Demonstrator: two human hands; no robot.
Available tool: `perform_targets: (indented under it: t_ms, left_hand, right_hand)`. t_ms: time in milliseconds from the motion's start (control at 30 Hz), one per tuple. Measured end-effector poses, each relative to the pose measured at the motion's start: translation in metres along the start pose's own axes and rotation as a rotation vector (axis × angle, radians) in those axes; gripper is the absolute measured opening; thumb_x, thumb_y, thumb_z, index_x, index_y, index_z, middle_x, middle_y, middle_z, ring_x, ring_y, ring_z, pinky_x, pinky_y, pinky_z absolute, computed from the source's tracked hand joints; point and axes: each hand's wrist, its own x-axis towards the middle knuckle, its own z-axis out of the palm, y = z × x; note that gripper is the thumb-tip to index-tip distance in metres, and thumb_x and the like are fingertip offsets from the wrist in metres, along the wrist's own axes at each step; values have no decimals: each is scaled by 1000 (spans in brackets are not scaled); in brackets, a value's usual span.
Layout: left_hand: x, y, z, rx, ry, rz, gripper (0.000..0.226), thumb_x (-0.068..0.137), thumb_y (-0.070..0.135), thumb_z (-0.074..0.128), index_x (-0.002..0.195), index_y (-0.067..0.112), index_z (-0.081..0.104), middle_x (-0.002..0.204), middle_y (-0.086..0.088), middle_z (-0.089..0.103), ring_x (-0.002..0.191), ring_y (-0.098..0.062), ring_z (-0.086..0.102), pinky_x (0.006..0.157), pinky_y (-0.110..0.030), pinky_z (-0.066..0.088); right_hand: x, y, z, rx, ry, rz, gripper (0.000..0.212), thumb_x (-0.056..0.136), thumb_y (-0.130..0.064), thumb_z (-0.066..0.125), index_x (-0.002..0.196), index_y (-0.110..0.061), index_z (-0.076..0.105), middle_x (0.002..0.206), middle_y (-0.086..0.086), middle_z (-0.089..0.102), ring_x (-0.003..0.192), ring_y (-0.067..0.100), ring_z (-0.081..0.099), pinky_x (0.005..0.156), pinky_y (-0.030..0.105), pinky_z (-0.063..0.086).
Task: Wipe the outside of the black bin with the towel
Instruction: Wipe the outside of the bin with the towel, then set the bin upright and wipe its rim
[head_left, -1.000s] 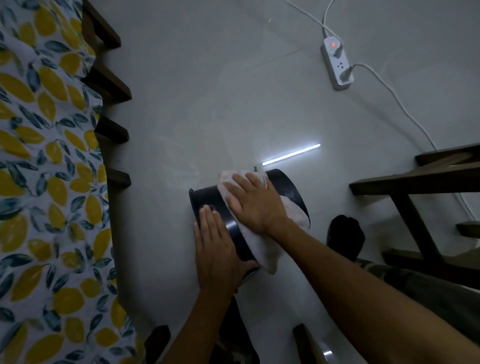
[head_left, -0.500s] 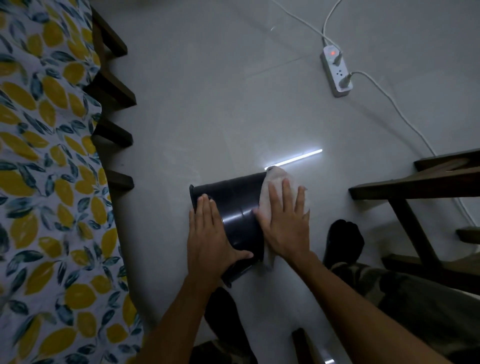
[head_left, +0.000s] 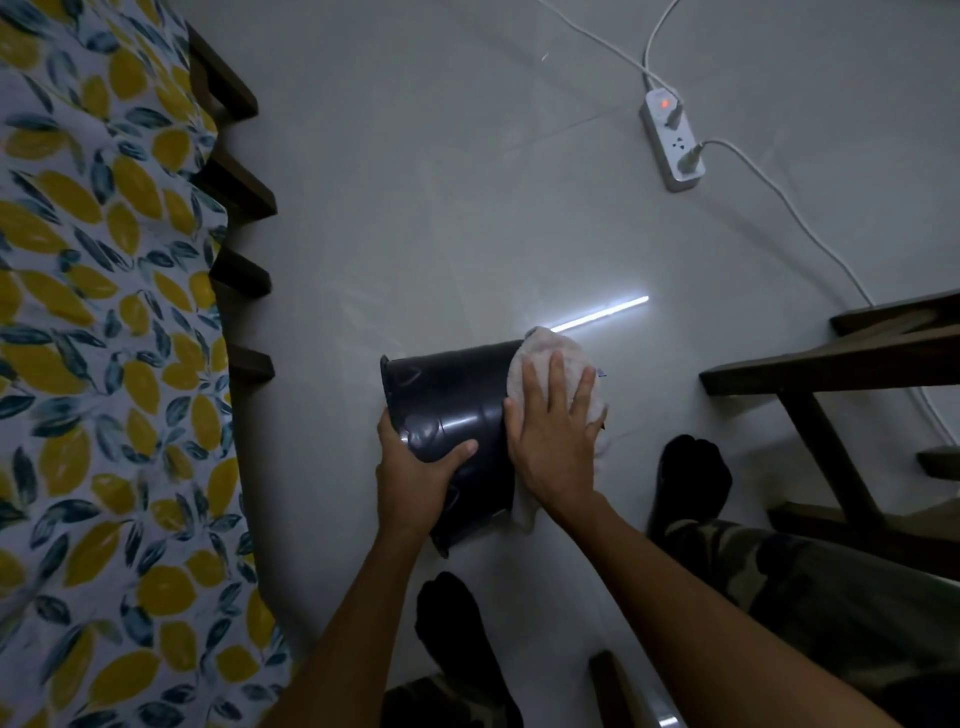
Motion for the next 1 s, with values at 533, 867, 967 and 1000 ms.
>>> perform_targets:
  t_ms: [533, 867, 967, 1000]
  left_hand:
    - [-38, 47, 13, 326, -84, 312, 87, 93, 12, 68, 159, 34, 16, 143, 2, 54, 124, -3, 51, 99, -14, 38]
    - [-41, 13, 51, 600, -305, 312, 82, 103, 16, 50, 156, 43, -6, 150, -12, 46, 126, -27, 54, 101, -42, 48]
    - [-46, 18, 70, 517, -392, 239, 75, 99, 34, 54, 156, 42, 6, 156, -13, 38, 135, -29, 46, 109, -49, 43]
    - [-48, 21, 74, 473, -432, 228, 71, 96, 50, 50, 154, 46, 7, 159, -10, 33, 139, -27, 42, 113, -50, 38]
  right_hand:
    - [-21, -29, -31, 512, 33, 242, 23, 105, -11, 44, 125, -15, 55, 119, 10, 61, 106, 27, 61, 81, 33, 50]
    - [-16, -3, -73, 743, -135, 312, 27, 112, -25, 31, 103, -9, 50, 93, 4, 57, 81, 18, 56, 58, 18, 41]
    - [-8, 9, -87, 885, -204, 427, 44, 99, -41, 31, 107, -9, 60, 97, 12, 66, 88, 29, 66, 66, 31, 52]
    - [-7, 13, -92, 884, -233, 422, 43, 97, -43, 34, 109, -13, 62, 98, 12, 67, 85, 28, 66, 63, 29, 51]
